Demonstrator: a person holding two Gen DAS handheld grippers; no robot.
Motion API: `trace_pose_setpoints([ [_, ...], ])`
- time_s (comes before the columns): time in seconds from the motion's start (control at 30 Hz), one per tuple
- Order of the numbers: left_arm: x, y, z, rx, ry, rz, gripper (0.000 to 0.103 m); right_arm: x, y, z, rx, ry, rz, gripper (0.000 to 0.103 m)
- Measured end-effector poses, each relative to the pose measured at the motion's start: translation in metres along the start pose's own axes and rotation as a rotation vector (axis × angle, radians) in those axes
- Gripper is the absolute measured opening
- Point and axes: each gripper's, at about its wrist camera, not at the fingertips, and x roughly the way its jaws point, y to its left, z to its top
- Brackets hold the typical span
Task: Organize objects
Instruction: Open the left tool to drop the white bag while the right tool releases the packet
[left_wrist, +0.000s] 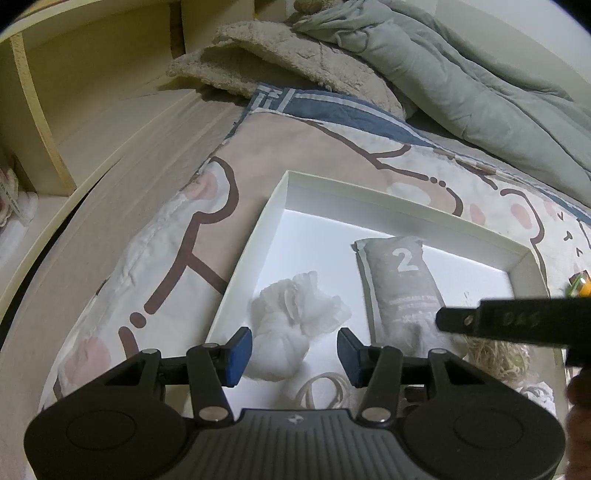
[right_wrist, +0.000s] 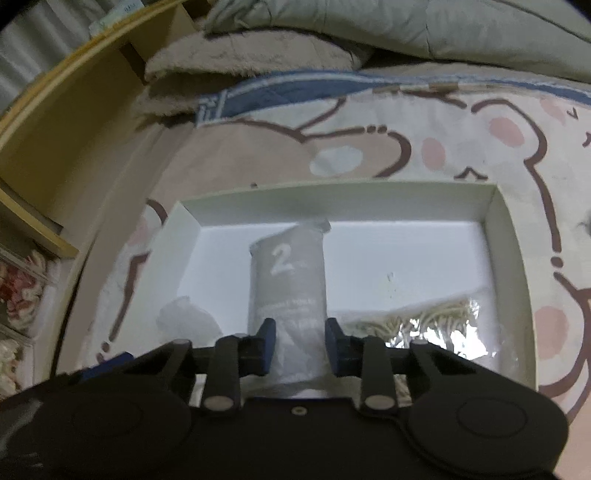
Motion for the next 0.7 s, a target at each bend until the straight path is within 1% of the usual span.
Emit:
trace_pose_setpoints([
  [0.17, 0.001, 0.002, 0.001, -0.003, 0.003, -0.007, 0.051, 0.021, 0.005, -0.008, -0.026, 0.048, -0.014, 0.021],
  [0.3, 0.002, 0.003, 0.001, -0.01, 0.005, -0.008, 0.051, 0.027, 0.007, -0.01, -0.015, 0.058, 0.025, 0.019],
  [0.43, 0.0, 0.004, 0.0, -0.013, 0.004, -0.01, 0.051, 0.018, 0.008, -0.006, -0.03, 0.033, 0.049, 0.019],
  [0.6, -0.003, 0.0, 0.0, -0.009, 0.017, -0.008, 0.051, 0.0, 0.003, -0.001, -0.053, 0.006, 0.041, 0.02],
  [0.7, -0.009, -0.002, -0.001, -0.014, 0.015, -0.008, 0.051, -0.011, 0.0, 0.001, -0.073, -0.008, 0.033, 0.022],
])
